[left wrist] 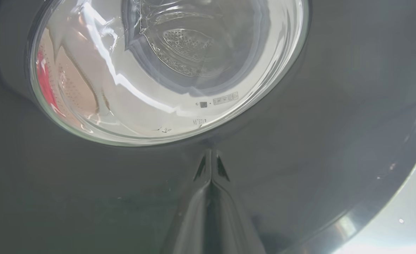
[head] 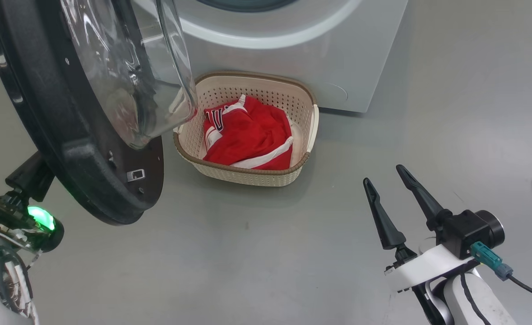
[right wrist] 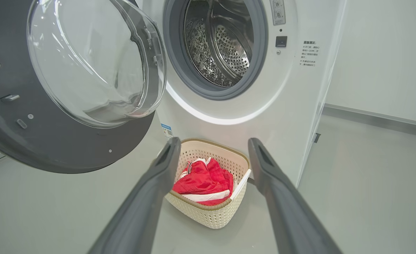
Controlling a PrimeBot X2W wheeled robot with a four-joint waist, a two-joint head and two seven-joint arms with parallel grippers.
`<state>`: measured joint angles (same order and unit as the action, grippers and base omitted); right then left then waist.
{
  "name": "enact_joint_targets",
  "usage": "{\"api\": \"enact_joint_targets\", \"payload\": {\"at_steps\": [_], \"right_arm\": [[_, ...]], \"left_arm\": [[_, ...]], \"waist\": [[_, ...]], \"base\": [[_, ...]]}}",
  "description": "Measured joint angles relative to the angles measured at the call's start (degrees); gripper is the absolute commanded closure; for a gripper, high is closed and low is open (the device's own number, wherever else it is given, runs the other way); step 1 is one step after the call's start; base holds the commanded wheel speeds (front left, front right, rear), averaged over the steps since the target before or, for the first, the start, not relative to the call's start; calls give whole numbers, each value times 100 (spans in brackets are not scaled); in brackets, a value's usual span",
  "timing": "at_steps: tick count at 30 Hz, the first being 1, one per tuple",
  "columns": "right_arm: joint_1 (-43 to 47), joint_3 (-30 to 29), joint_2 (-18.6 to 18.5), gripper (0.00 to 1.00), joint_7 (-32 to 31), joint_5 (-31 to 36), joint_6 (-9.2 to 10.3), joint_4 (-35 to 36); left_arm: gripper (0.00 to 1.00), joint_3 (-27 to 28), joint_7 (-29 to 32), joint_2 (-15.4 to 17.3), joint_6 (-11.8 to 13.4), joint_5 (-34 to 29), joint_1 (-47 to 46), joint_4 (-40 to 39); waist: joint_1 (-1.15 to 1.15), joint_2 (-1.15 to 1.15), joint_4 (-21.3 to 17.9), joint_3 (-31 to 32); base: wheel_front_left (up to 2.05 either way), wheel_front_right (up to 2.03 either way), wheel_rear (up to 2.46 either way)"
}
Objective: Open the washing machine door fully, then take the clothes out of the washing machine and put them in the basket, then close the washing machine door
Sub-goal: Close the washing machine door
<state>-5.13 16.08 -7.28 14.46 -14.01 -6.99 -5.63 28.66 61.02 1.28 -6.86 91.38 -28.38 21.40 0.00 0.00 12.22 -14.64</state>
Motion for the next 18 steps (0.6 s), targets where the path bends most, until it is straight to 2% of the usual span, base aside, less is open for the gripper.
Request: {"api": "enact_joint_targets", "payload": {"at_steps": [9,18], "right_arm": [[-1,58,38,0,0,1,0,8],[-3,79,122,0,0,0,0,-1]], "left_arm": [[100,-167,-68,-20,130,151,174,-292],[100,-544,-348,-12,261,745,371,-348]], "waist": [[0,0,-270,-49],[0,0,-694,-57]], "base": [[0,0,0],[0,0,0]]}}
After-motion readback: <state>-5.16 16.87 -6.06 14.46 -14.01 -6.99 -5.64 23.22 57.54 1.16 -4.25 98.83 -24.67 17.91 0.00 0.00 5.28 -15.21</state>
